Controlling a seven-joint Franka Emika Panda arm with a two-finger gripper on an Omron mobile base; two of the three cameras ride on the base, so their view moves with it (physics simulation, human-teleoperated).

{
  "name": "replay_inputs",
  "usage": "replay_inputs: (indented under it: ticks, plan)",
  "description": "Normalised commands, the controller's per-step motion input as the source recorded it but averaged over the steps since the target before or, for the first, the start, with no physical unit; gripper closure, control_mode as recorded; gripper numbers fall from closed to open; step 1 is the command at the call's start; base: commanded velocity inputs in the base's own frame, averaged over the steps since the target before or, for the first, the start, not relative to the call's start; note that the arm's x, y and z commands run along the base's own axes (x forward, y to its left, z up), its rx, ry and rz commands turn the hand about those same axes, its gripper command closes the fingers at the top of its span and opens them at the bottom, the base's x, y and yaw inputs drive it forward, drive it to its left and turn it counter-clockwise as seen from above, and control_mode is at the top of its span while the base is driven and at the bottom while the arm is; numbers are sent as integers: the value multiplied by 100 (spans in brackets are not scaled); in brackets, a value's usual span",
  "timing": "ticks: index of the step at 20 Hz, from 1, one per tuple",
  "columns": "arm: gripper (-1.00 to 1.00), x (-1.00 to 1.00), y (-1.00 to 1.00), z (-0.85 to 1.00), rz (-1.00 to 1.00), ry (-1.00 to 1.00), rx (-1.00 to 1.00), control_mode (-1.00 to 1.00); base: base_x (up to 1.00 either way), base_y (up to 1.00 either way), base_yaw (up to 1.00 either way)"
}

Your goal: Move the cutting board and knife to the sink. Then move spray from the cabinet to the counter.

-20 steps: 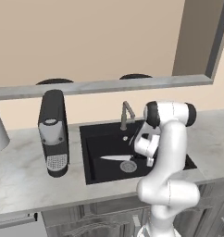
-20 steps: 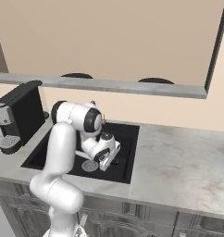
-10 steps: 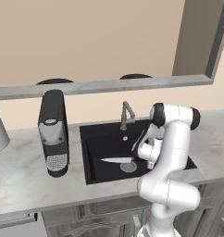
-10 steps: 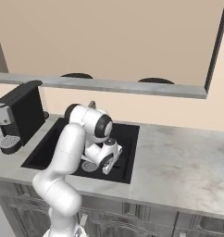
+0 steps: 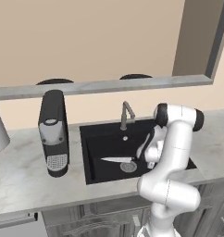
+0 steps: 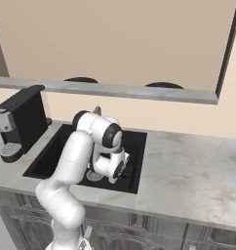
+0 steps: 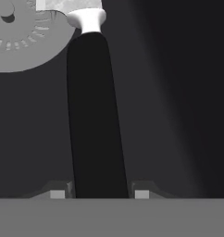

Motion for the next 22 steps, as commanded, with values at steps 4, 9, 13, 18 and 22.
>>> replay_inputs:
  ticks: [4,9,13,18,22]
  plan:
    - [100,47,4,-33,0,-2,-3,-100,0,0,0]
    - [-100,45,18,-33,0,-3,-4,-100,0,0,0]
    - [-100,47,2,-11,0,-1,-1,-100,0,0,0]
    - [-100,30,0,-3,0,0,0,-100,0,0,0]
    - [-100,5,0,1,0,-1,0,-100,0,0,0]
